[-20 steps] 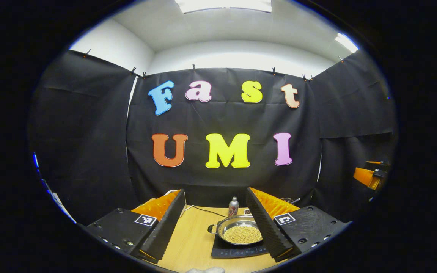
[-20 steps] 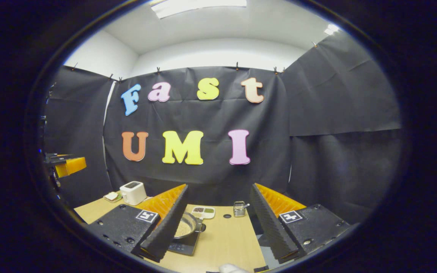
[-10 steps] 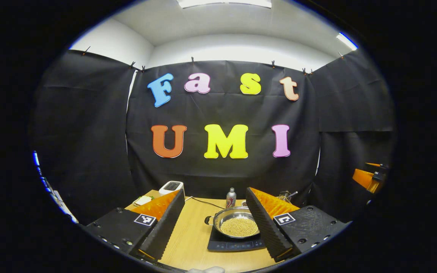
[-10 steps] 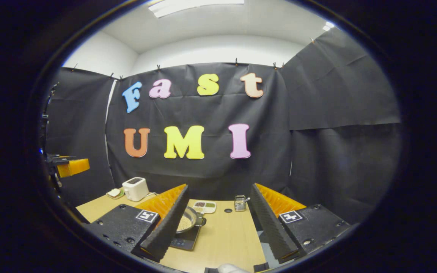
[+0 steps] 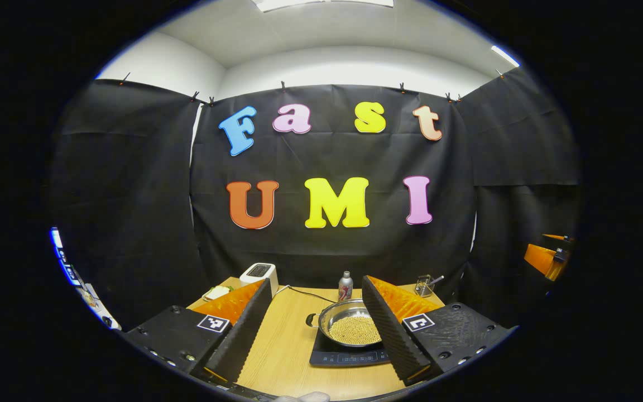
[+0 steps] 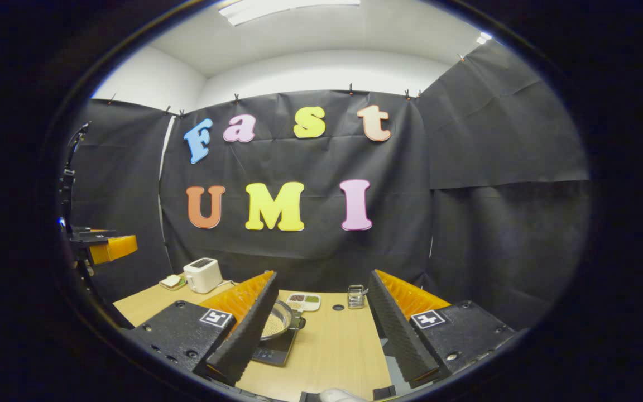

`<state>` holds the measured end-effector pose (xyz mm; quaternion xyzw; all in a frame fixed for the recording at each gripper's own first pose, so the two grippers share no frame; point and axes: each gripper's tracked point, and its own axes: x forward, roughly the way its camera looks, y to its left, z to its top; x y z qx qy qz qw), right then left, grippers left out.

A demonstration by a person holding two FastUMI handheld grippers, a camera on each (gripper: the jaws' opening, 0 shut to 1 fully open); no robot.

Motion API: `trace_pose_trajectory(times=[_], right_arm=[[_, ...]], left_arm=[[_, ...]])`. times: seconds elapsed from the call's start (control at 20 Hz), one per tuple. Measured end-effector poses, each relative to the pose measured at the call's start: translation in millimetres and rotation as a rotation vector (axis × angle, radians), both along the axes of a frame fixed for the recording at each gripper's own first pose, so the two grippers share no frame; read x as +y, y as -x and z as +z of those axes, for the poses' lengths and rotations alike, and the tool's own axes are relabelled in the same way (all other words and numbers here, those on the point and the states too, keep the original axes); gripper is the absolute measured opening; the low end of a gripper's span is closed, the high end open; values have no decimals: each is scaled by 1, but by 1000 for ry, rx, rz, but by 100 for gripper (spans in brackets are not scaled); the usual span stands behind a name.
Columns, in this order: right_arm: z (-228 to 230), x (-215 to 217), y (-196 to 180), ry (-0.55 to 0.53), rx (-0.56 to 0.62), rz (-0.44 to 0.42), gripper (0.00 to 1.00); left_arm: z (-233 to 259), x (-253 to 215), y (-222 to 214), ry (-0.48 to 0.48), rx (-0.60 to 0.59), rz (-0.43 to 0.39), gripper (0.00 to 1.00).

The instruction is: First push the handle of the pot to place it horizontally, then grasp the pot with both hands and set it on the induction cooktop.

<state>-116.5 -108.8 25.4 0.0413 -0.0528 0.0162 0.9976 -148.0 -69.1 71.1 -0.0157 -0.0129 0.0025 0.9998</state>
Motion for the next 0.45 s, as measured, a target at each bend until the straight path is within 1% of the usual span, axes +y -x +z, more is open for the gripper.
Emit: trace_pose_trajectory(times=[0.25, 0.45], right_arm=[[0, -4, -1, -10, -3, -11, 100], [-1, -4, 1, -20, -3, -12, 100]], left_arm=[[0, -9, 0, -10, -2, -23, 96], [1, -8, -2, -28, -2, -26, 96]])
